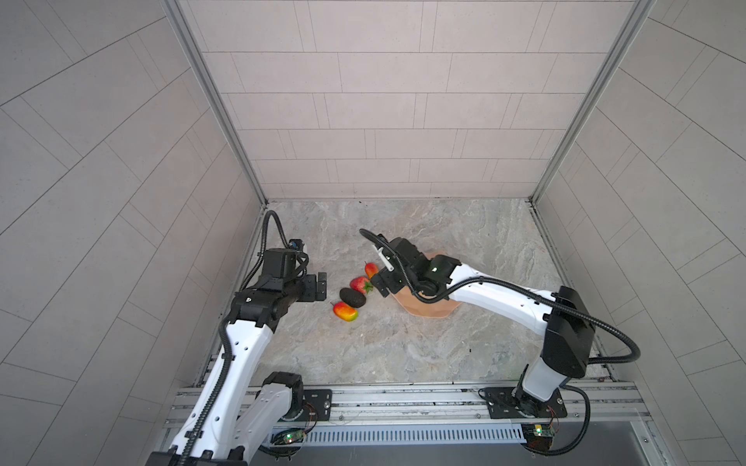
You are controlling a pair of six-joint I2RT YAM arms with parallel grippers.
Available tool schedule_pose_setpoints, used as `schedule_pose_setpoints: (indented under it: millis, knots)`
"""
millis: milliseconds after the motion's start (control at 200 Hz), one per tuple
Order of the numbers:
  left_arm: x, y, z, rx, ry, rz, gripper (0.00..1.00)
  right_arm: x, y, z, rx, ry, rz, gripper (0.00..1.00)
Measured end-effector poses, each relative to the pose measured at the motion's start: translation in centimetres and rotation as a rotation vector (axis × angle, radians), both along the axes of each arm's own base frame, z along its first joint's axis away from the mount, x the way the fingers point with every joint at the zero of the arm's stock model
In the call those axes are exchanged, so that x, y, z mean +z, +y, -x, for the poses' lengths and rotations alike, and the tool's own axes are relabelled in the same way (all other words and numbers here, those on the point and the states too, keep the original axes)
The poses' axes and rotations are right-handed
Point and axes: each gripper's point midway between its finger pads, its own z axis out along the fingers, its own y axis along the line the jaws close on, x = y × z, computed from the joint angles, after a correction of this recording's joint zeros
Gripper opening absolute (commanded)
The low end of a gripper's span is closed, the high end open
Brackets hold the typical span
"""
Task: Place and organize the fake fruits in the fruit bowl
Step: 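Reach the right gripper to the nearer mango and grasp it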
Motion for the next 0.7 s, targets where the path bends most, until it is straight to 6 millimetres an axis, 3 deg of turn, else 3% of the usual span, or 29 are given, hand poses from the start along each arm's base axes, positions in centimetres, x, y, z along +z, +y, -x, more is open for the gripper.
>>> schedule_pose_setpoints:
  millis: [125, 285, 465, 701]
  knots:
    - [0.0, 0.1, 0.0, 0.003, -0.002, -0.002, 1.00, -3.3, 4.3, 2.5, 0.106, 0.074, 0.020, 0.99]
    - [0.0, 0.2, 0.1, 0.006, -0.004, -0.006, 1.00, -6.8, 7.2, 4.4, 0.164, 0.155, 0.033, 0.90]
    - [-0.1, 0.2, 0.1, 0.008, -0.002, -0.008, 1.00, -8.0, 9.8, 5.5, 0.190, 0.201, -0.003, 0.81]
    - [-0.1, 0.3, 0.1, 0.010, -0.002, -0.010, 1.00, -9.3, 11.6, 5.5, 0.184, 0.239, -0.040, 0.69]
